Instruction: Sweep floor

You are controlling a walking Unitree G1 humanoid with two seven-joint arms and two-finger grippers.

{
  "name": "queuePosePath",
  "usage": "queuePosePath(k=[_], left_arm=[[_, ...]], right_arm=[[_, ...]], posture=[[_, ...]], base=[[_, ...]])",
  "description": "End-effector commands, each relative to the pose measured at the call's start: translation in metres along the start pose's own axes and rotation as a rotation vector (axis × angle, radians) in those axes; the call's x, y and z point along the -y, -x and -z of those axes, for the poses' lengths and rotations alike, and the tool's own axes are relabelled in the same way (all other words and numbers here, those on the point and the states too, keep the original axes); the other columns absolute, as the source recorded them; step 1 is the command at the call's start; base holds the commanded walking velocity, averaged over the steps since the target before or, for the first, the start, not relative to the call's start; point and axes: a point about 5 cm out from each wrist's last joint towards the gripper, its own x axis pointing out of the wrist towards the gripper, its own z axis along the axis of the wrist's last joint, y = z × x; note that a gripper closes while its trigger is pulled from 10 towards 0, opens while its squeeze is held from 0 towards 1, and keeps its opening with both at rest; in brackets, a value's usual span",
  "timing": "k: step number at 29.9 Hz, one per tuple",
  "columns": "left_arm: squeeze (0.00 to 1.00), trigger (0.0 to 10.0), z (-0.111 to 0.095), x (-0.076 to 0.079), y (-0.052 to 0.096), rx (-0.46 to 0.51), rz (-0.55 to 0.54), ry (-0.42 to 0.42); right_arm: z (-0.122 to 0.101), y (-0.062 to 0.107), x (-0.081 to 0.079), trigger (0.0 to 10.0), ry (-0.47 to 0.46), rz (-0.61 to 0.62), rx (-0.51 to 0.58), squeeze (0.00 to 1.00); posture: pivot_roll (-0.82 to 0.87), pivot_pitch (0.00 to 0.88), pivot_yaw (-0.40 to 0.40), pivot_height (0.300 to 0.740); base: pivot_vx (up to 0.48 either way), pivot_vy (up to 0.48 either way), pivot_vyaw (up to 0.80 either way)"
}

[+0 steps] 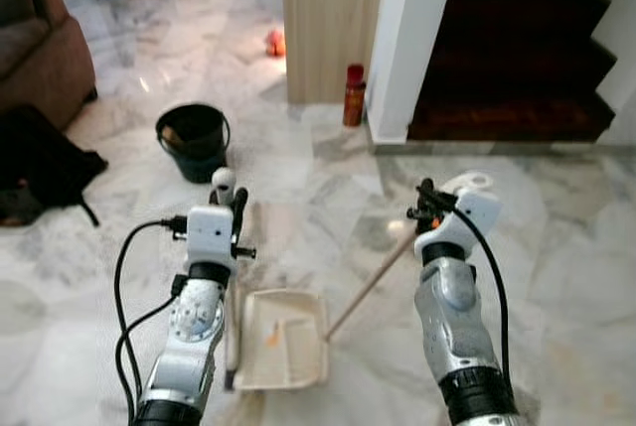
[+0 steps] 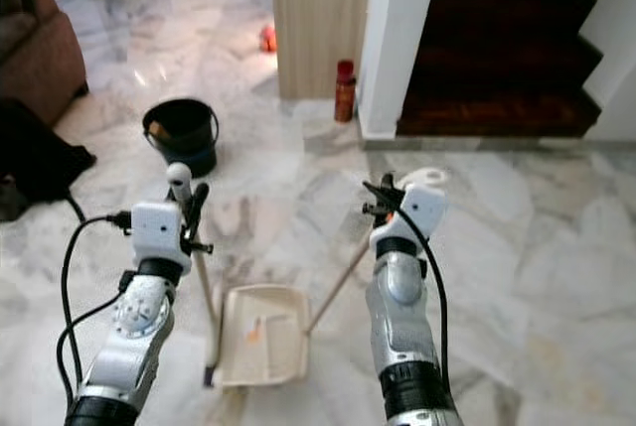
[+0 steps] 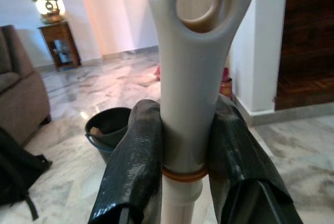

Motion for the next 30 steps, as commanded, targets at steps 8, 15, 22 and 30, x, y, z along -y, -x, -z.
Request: queuePosePath(k=[8, 15, 22, 30], left_arm=[[0.00, 10.0, -0.0137, -0.0045, -0.0043, 0.057, -0.021, 0.000], [0.00, 10.0, -0.0140, -0.0032, -0.0045, 0.054, -0.019, -0.005], [0.00, 10.0, -0.0162, -0.0009, -0.0052, 0.060, -0.011, 0.001], [0.00, 10.0, -0.0168, -0.0025, -0.0065, 0.044, -0.019, 0.005]], right_arm=[[-0.0155, -0.0052, -0.0083, 10.0, -0.015, -0.028, 0.048, 0.00], [-0.0155, -0.0052, -0.0090, 10.0, -0.008, -0.032, 0.045, 0.00], [-0.0150, -0.0054, -0.0109, 10.0, -0.009, -0.045, 0.039, 0.00], [-0.0137, -0.0046, -0.0153, 10.0, -0.006, -0.073, 0.029, 0.00]], posture=[[0.12, 0.076, -0.006, 0.740], [0.13, 0.077, -0.006, 0.740], [0.13, 0.078, -0.003, 0.740], [0.13, 0.081, -0.003, 0.740]], base=[[0.000, 0.480, -0.48], [0.000, 0.266, -0.09], [0.000, 0.000, 0.00], [0.000, 0.000, 0.00]])
